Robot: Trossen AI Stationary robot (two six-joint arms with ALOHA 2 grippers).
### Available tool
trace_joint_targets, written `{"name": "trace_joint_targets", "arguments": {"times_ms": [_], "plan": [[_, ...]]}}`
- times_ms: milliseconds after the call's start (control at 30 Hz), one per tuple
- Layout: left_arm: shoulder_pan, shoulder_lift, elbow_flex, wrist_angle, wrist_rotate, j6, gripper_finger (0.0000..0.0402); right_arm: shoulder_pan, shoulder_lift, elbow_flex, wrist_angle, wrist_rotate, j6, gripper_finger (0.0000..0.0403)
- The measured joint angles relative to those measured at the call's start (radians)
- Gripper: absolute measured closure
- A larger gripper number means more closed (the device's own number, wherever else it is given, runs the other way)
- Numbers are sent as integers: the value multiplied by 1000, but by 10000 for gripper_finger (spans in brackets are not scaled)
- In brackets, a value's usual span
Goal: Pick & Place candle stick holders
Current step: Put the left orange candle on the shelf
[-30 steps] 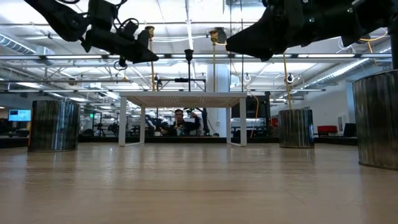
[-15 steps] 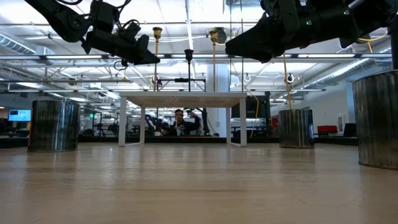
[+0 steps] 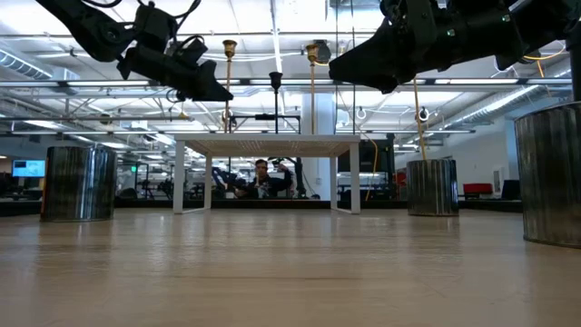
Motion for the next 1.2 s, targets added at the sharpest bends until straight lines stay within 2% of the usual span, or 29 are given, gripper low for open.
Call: {"name": "trace_joint_targets", "arguments": {"times_ms": [233, 400, 633, 800, 967, 1200], "plan": [[0, -40, 0, -52, -18, 13, 207, 0, 0, 0, 0, 0, 0, 257], [-2, -146, 0, -210, -52, 35, 183, 0, 0, 0, 0, 0, 0, 257], [-80, -322, 0, -531, -52, 13, 192, 0, 0, 0, 0, 0, 0, 257], [-191, -416, 0, -786, -52, -121, 213, 0, 0, 0, 0, 0, 0, 257], [-347, -435, 0, -979, -52, -269, 232, 0, 0, 0, 0, 0, 0, 257], [-571, -419, 0, -1112, -57, -432, 253, 0, 0, 0, 0, 0, 0, 257]]}}
